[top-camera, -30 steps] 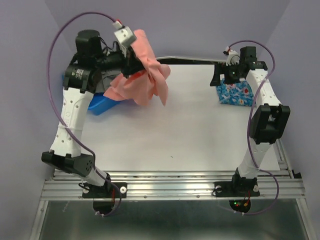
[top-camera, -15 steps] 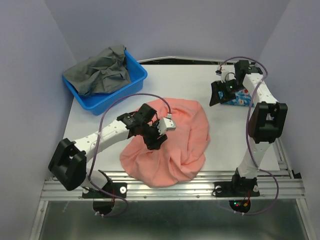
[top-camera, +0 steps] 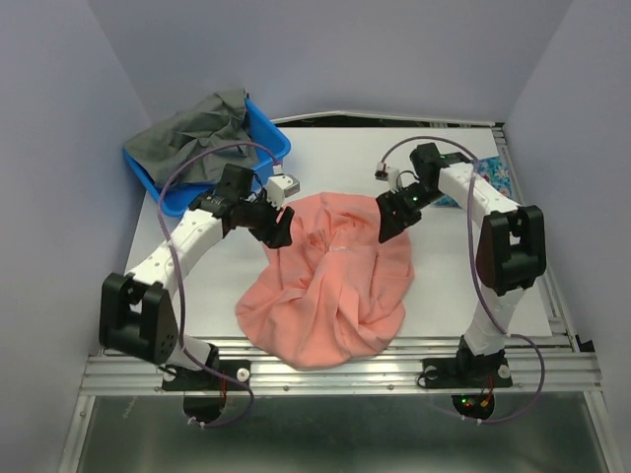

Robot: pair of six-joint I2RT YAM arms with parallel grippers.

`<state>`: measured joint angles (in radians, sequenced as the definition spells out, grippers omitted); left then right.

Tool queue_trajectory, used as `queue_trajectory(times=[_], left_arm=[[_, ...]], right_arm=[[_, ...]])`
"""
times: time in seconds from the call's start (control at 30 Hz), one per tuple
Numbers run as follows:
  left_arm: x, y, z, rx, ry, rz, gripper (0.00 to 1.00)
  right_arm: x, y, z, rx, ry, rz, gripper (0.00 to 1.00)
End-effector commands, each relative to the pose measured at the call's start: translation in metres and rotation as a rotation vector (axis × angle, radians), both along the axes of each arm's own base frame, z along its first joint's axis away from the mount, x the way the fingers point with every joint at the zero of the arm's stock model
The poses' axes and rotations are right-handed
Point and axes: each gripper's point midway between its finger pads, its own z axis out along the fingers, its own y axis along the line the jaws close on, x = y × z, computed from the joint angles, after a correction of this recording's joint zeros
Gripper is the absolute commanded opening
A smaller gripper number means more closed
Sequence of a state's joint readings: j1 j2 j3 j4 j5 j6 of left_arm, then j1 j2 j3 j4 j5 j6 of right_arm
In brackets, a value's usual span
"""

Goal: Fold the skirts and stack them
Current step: Move the skirt to the center of the board, then flatten the skirt out

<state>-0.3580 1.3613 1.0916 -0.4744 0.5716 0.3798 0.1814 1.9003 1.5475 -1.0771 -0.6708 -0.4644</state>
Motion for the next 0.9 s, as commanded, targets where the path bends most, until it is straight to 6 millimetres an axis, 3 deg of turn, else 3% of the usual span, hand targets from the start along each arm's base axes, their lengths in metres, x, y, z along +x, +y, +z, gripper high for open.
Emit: queue_trajectory(times=[0.0,0.13,0.17,0.37,0.6,0.87], left_arm=[[0.017,-0.01,-0.001,-0.048,0.079,-0.013,0.66],[0.038,-0.024,-0.017,-0.06,0.154,-0.048,0.66],[0.042,-0.03,-0.011,-0.084,0.154,-0.066,0.69],[0.046,-0.042,-0.027,-0.13,0.227,-0.063,0.7],[0.067,-0.061,-0.022,-0.105,0.155,-0.122,0.71],[0.065,-0.097,-0.055,-0.022,0.199,-0.199,0.71]], right_arm=[[0.004,0.023,0.0,0.07,-0.063,0.023,0.77],[0.005,0.032,-0.024,0.057,0.014,-0.023,0.79],[0.008,0.034,-0.025,0.064,0.017,-0.027,0.8],[0.017,0.042,-0.034,0.109,0.005,-0.039,0.79],[0.003,0.051,-0.013,0.191,0.048,0.0,0.74],[-0.027,0.048,0.005,0.198,0.069,0.049,0.74]])
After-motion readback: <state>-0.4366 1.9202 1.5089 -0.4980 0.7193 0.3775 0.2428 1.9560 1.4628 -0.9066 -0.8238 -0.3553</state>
